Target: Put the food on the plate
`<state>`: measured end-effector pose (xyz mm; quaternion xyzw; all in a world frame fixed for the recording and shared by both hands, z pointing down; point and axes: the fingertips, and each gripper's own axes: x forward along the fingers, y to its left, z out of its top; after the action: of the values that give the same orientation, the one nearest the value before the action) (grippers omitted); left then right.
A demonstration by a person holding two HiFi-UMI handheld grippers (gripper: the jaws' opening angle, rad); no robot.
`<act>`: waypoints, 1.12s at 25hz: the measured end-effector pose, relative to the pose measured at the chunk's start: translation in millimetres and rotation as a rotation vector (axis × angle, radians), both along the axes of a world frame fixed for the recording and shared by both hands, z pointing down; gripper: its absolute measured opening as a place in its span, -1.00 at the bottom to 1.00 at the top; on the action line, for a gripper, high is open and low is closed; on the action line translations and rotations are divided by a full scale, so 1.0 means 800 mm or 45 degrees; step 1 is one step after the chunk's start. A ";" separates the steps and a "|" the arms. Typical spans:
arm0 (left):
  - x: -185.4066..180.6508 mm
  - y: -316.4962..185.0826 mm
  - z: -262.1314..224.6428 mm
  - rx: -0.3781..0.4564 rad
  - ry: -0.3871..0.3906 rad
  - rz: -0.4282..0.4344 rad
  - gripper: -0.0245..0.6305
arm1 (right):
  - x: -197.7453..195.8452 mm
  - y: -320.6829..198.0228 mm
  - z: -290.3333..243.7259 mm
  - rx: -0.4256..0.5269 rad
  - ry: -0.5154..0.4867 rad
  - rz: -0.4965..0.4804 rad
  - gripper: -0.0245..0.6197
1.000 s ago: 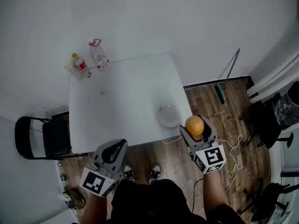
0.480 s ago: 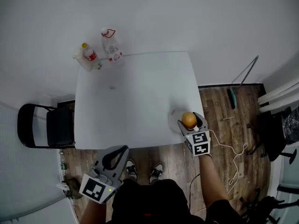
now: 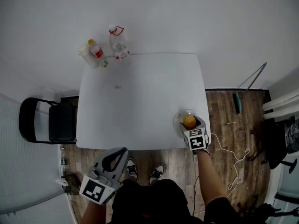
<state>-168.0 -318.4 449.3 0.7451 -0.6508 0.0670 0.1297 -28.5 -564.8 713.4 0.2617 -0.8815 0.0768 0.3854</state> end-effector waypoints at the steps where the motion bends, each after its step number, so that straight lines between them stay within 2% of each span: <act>1: 0.001 -0.001 0.000 -0.002 0.001 0.000 -0.85 | 0.000 0.000 0.005 -0.009 0.012 -0.001 0.13; 8: 0.003 -0.005 0.003 -0.018 0.001 0.028 -0.85 | 0.001 0.005 0.022 -0.006 0.062 -0.045 0.13; 14: -0.009 0.005 -0.003 -0.001 -0.015 0.018 -0.85 | 0.002 0.008 -0.022 0.042 -0.041 -0.008 0.16; 17: -0.008 0.009 -0.017 0.030 -0.016 0.041 -0.85 | 0.006 0.013 -0.092 0.142 -0.186 0.041 0.16; 22: -0.005 0.018 -0.042 0.097 -0.010 0.093 -0.85 | 0.014 0.058 -0.258 0.393 -0.583 0.063 0.11; 25: -0.006 0.023 -0.061 0.140 -0.014 0.136 -0.85 | 0.024 0.096 -0.331 0.503 -0.731 0.097 -0.20; 28: -0.007 0.028 -0.080 0.185 -0.018 0.178 -0.85 | 0.035 0.131 -0.380 0.599 -0.774 0.133 -0.49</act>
<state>-173.9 -296.2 385.6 0.7956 -0.6013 0.0340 0.0658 -0.5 -459.8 409.1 0.3529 -0.9345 -0.0337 0.0316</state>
